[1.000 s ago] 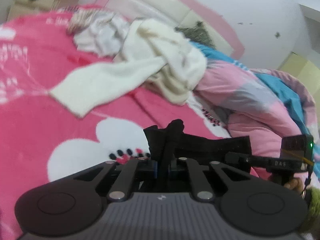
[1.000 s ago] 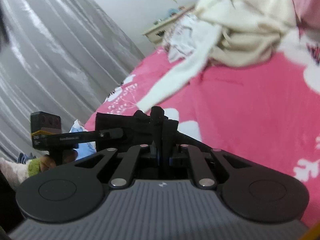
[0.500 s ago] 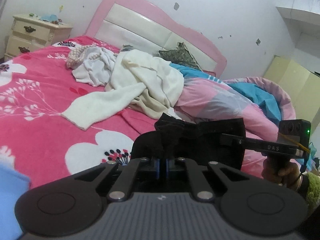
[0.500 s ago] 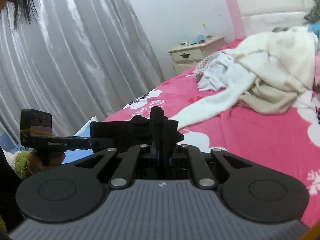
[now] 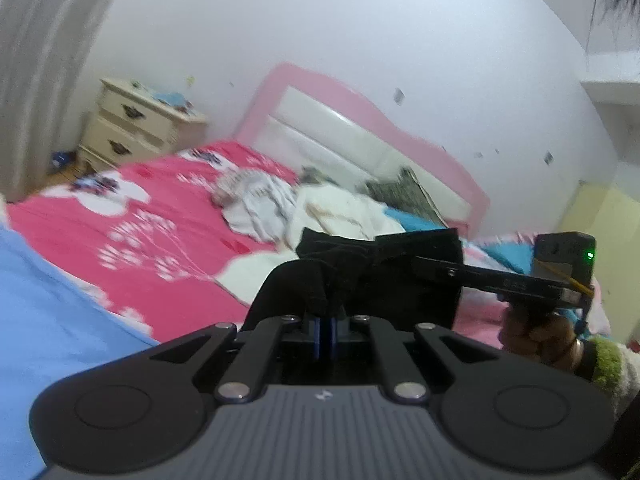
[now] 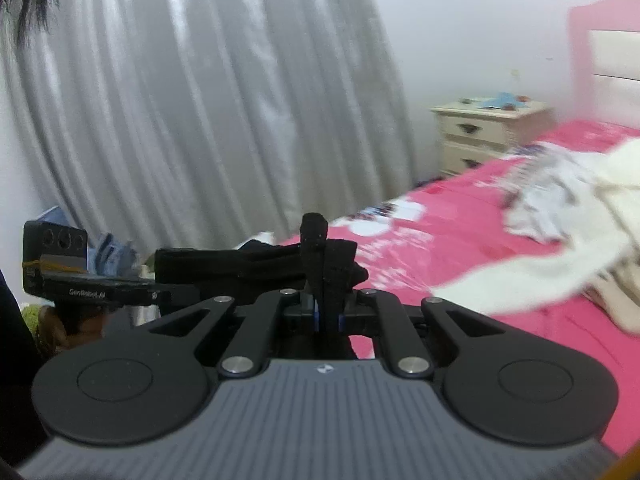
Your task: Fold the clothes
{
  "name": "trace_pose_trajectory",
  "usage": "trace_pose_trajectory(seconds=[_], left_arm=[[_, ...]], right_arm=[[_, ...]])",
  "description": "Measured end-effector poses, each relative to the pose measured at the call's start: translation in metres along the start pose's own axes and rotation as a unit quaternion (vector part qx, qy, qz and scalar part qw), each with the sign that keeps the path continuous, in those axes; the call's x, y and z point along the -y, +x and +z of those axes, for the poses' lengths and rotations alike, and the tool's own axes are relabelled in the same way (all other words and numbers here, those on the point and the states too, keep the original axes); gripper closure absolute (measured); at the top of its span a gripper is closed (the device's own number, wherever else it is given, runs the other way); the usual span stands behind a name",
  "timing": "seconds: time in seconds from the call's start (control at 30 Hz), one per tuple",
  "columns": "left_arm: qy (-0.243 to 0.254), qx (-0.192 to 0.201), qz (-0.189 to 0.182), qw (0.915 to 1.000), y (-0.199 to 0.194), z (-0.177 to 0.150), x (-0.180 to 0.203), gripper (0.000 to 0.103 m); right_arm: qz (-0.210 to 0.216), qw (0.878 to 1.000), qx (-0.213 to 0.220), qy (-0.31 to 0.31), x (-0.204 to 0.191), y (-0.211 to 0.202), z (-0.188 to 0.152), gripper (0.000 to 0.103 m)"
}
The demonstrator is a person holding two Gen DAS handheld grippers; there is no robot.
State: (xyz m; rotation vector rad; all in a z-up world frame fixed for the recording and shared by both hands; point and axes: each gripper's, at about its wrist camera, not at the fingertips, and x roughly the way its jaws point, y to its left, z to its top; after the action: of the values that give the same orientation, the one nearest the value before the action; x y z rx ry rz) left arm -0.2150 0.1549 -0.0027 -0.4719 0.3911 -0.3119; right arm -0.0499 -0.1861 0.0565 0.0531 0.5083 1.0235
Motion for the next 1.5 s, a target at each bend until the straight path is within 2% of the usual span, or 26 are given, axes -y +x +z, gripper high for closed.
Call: trace_pose_trajectory(seconds=[0.23, 0.43, 0.57, 0.7, 0.83, 0.9, 1.13, 1.37, 1.5], left_arm=[[-0.020, 0.042, 0.055, 0.9974, -0.047, 0.010, -0.022, 0.098], [-0.051, 0.072, 0.105, 0.9906, -0.079, 0.016, -0.041, 0.098], [-0.077, 0.080, 0.145, 0.9831, -0.097, 0.016, -0.058, 0.098], [-0.117, 0.080, 0.199, 0.9697, -0.110, 0.016, -0.085, 0.098], [-0.168, 0.076, 0.244, 0.9521, -0.119, 0.014, -0.115, 0.098], [-0.178, 0.074, 0.259, 0.9464, -0.124, 0.016, -0.124, 0.098], [-0.167, 0.061, 0.309, 0.9342, -0.116, 0.025, -0.142, 0.098], [-0.135, 0.045, 0.354, 0.9242, -0.105, 0.034, -0.135, 0.098], [-0.102, 0.020, 0.398, 0.9113, -0.092, 0.039, -0.131, 0.098]], right_arm=[[0.086, 0.995, -0.041, -0.020, -0.014, 0.078, 0.040, 0.097], [0.152, 0.983, -0.093, -0.043, -0.039, 0.146, 0.070, 0.097], [0.192, 0.969, -0.133, -0.078, -0.067, 0.199, 0.082, 0.097], [0.226, 0.956, -0.160, -0.098, -0.088, 0.256, 0.084, 0.097], [0.244, 0.945, -0.186, -0.114, -0.109, 0.311, 0.074, 0.097], [0.250, 0.942, -0.192, -0.116, -0.117, 0.332, 0.070, 0.097], [0.255, 0.940, -0.200, -0.105, -0.117, 0.384, 0.053, 0.097], [0.260, 0.943, -0.193, -0.079, -0.105, 0.395, 0.048, 0.097], [0.262, 0.945, -0.184, -0.064, -0.101, 0.398, 0.049, 0.097]])
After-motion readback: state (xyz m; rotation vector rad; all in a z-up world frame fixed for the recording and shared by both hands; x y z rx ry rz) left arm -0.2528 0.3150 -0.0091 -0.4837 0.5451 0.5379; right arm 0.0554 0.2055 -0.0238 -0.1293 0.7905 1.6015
